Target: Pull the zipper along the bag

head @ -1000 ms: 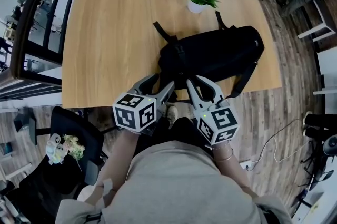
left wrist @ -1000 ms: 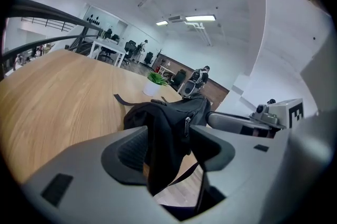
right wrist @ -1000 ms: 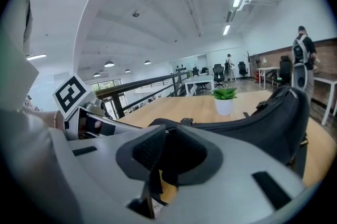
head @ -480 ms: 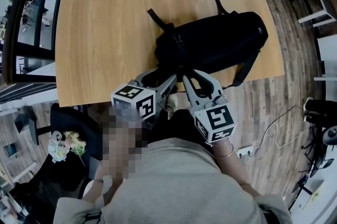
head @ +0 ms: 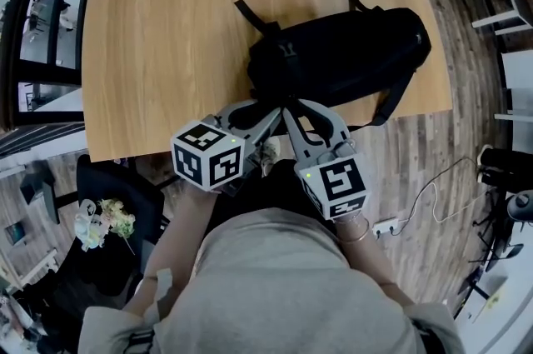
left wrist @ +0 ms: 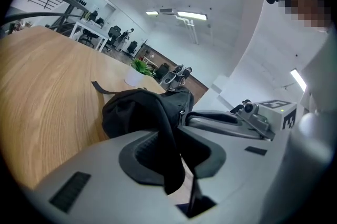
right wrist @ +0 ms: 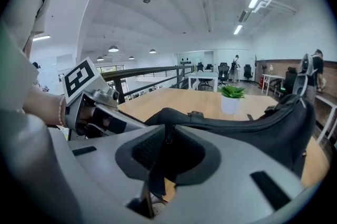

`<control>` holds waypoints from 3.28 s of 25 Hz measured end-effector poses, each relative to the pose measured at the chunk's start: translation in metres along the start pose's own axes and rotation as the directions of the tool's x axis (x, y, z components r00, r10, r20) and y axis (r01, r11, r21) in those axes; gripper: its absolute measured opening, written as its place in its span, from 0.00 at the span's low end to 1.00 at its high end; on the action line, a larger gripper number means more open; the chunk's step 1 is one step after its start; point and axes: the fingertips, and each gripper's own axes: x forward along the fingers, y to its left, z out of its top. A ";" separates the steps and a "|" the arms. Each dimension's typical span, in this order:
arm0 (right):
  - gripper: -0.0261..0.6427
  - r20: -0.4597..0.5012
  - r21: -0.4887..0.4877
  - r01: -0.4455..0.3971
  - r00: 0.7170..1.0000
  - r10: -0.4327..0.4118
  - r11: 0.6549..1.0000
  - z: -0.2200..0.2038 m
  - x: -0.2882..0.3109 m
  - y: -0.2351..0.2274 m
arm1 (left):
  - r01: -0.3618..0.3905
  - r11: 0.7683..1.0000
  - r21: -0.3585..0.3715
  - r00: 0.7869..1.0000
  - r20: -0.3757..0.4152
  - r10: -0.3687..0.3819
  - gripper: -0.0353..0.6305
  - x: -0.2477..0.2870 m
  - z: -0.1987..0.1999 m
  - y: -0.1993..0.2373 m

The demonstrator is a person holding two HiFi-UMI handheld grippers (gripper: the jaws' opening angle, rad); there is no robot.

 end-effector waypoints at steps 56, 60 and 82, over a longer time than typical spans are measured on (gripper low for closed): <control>0.19 -0.073 -0.211 -0.010 0.997 -0.005 0.978 -0.026 0.018 -0.016 | 0.048 0.998 0.027 0.998 -0.049 -0.047 0.16 0.004 -0.010 -0.001; 0.18 -0.093 -0.266 0.009 0.995 -0.035 0.964 -0.029 0.021 -0.014 | 0.046 0.998 0.043 0.997 -0.063 -0.043 0.16 0.005 -0.011 -0.003; 0.12 -0.073 -0.319 0.099 0.989 -0.129 0.943 -0.028 0.013 -0.019 | 0.067 0.997 0.044 0.995 -0.077 -0.064 0.15 0.006 -0.013 -0.004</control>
